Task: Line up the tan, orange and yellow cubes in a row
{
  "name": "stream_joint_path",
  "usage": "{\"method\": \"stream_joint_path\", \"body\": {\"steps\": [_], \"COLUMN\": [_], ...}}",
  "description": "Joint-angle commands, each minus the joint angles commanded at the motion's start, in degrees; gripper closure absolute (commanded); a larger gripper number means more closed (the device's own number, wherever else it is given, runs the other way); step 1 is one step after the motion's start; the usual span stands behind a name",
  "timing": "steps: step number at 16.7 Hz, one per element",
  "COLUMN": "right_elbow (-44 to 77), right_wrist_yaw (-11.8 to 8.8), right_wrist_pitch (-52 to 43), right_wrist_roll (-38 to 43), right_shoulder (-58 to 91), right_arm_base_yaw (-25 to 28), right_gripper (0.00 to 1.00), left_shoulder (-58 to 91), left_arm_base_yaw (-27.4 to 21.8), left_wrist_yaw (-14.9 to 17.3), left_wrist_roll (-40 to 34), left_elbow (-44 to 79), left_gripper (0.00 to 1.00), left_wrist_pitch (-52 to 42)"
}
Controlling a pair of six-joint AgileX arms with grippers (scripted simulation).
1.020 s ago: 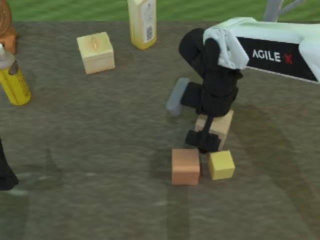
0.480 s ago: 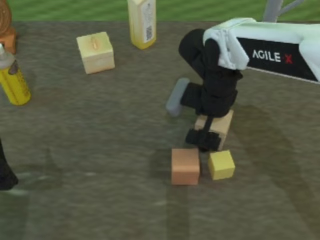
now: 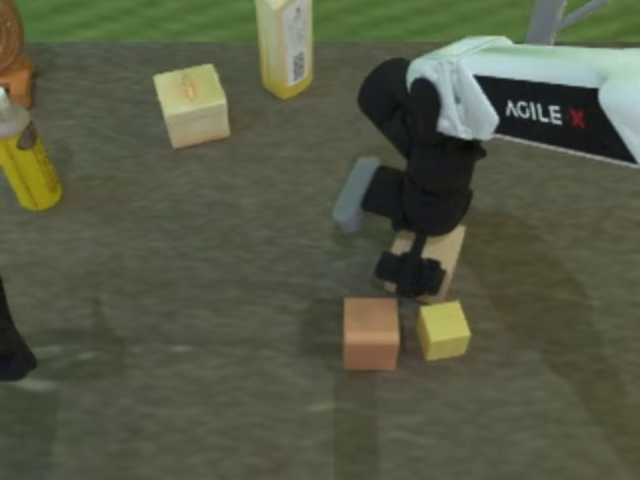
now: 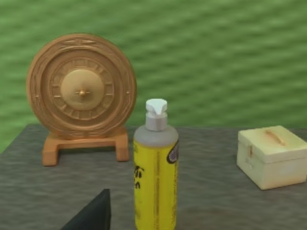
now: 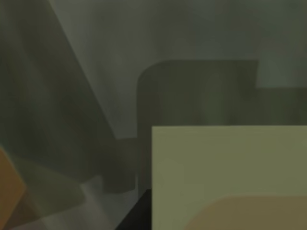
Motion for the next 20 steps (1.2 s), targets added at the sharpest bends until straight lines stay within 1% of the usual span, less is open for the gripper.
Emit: {"method": "stream_joint_path", "body": {"steps": [1, 10, 12, 18, 20], "right_elbow": [0.0, 0.14, 1.6, 9.1, 10.03], "right_wrist_yaw": [0.0, -0.22, -0.24, -0.26, -0.26], "right_wrist_pitch": [0.0, -0.54, -2.53, -12.82, -13.93], "right_wrist_roll": [0.0, 0.27, 0.37, 0.05, 0.14], "right_shoulder": [0.0, -0.78, -1.14, -3.83, -4.3], "right_arm_base_yaw": [0.0, 0.06, 0.02, 0.63, 0.59], "right_gripper": [1.0, 1.0, 1.0, 1.0, 1.0], "left_shoulder": [0.0, 0.0, 0.0, 0.0, 0.0], "left_arm_base_yaw": [0.0, 0.0, 0.0, 0.0, 0.0], "left_wrist_yaw": [0.0, 0.0, 0.0, 0.0, 0.0], "left_wrist_roll": [0.0, 0.0, 0.0, 0.0, 0.0], "left_elbow": [0.0, 0.0, 0.0, 0.0, 0.0], "left_gripper": [0.0, 0.0, 0.0, 0.0, 0.0], "left_wrist_pitch": [0.0, 0.0, 0.0, 0.0, 0.0]}}
